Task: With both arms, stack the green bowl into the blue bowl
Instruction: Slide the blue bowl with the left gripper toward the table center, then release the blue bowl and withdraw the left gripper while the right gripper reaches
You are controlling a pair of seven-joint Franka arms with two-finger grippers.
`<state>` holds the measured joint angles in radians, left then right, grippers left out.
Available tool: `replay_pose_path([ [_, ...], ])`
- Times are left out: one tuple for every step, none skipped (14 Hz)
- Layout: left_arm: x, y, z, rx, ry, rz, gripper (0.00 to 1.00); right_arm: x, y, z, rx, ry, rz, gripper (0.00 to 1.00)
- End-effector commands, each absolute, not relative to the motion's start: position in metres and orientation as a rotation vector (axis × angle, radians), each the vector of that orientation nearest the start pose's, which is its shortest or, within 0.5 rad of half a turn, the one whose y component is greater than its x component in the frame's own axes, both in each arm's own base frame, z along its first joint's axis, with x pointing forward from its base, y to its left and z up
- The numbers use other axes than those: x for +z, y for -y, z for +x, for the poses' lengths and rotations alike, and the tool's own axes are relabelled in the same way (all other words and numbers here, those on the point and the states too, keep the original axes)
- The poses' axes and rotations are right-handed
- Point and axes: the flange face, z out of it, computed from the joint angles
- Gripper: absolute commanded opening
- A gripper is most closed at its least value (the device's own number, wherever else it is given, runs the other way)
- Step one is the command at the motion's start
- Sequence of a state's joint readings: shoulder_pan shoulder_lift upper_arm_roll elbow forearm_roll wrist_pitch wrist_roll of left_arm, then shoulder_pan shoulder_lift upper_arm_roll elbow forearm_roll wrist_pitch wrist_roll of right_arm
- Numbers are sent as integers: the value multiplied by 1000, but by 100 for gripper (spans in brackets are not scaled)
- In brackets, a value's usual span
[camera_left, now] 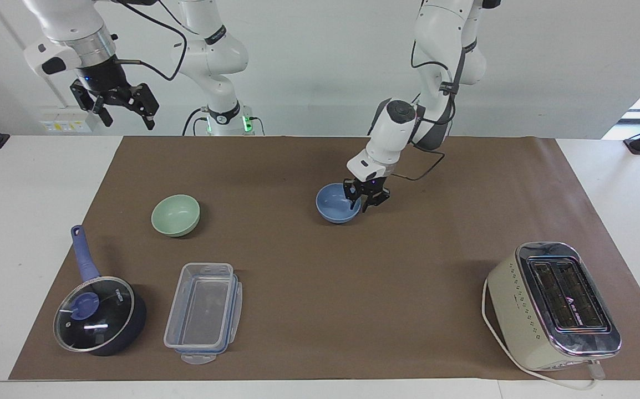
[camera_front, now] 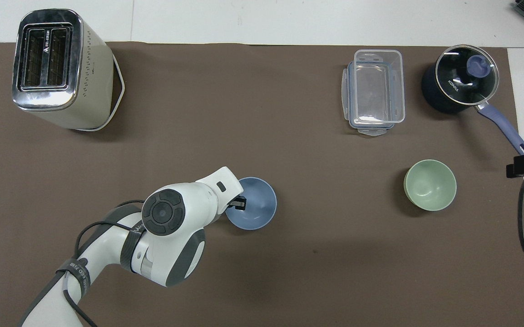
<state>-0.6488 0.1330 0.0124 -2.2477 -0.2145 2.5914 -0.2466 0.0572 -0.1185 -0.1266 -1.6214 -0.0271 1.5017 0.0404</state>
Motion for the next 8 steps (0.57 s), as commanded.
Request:
replay_pose_path([
  [340,326,458,-281,-359,-3318,100,656,48,500,22,-149,-3154,100],
  [344,319,462,-283,-339,-3319,100,657,48,499,17,-152,-3153,100],
  [354,310,465,-286,-313,-3325,100,653,48,500,20,-144,-3153,100],
  [365,297,470,-277,-280,-3327,100,650,47,500,27,-141,-3150,100],
  [381,279,475,-277,-249,-3331,100,645,46,501,36,-135,-3150,100],
  [396,258,480,-268,-261,-3327,100,637,46,503,43,-132,-3150,100],
  [413,231,486,-269,-304,-3317,100,624,46,506,39,-133,-3149,100],
  [429,200,493,-286,-343,-3306,100,614,43,509,15,-117,-3150,100],
])
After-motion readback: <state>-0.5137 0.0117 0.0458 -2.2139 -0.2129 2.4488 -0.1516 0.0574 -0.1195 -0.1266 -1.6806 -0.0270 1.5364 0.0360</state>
